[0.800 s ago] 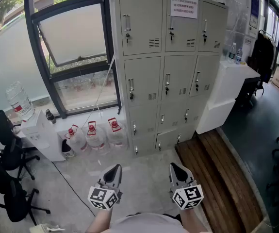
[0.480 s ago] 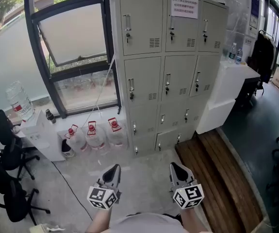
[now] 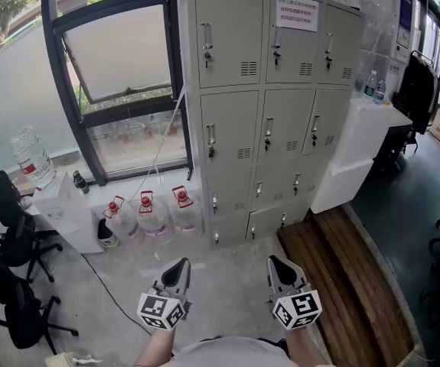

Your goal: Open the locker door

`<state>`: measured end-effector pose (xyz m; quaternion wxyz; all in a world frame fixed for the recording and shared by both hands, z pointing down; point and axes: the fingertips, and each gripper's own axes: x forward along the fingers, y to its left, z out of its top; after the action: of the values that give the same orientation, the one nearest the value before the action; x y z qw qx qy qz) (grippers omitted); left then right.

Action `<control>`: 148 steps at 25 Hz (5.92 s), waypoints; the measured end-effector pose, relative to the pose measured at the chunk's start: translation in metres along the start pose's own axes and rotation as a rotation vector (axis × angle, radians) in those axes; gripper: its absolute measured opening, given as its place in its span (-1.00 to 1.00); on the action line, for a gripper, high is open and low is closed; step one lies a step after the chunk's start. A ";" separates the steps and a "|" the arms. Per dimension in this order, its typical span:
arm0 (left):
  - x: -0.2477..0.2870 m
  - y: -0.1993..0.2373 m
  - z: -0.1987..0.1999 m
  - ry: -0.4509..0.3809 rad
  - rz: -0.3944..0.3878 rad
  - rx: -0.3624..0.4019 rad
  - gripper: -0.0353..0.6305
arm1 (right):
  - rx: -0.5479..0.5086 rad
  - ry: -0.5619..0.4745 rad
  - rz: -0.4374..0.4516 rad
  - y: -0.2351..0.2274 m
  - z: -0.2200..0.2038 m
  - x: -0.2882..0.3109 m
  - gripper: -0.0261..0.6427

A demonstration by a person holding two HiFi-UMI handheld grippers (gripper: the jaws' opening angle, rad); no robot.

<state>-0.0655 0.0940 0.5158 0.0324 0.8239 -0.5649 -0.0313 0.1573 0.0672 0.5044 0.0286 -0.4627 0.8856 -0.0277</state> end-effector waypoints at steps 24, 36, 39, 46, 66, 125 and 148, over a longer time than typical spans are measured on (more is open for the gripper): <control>0.049 0.081 -0.005 0.041 0.068 0.026 -0.88 | 0.010 0.050 0.082 -0.004 -0.017 0.117 -0.89; 0.196 0.171 0.018 0.021 0.187 0.052 -0.88 | 0.012 0.060 0.191 -0.080 -0.011 0.300 -0.89; 0.220 0.185 0.017 0.022 0.210 0.050 -0.88 | -0.003 0.054 0.213 -0.092 -0.004 0.333 -0.89; 0.253 0.216 0.022 0.027 0.222 0.029 -0.88 | -0.002 0.041 0.240 -0.094 0.012 0.382 -0.89; 0.275 0.305 0.040 0.102 0.139 0.020 -0.88 | -0.047 0.084 0.287 -0.045 0.092 0.493 -0.47; 0.256 0.323 0.026 0.126 0.103 -0.017 -0.88 | -0.178 0.023 0.248 -0.050 0.402 0.616 -0.28; 0.311 0.252 0.035 0.133 -0.115 0.033 -0.88 | -0.207 0.023 0.234 -0.079 0.402 0.492 -0.28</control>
<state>-0.1904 -0.2876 0.4990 0.0543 0.8556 -0.5138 0.0314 -0.0279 -0.3915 0.0972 -0.0263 -0.3564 0.9319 0.0618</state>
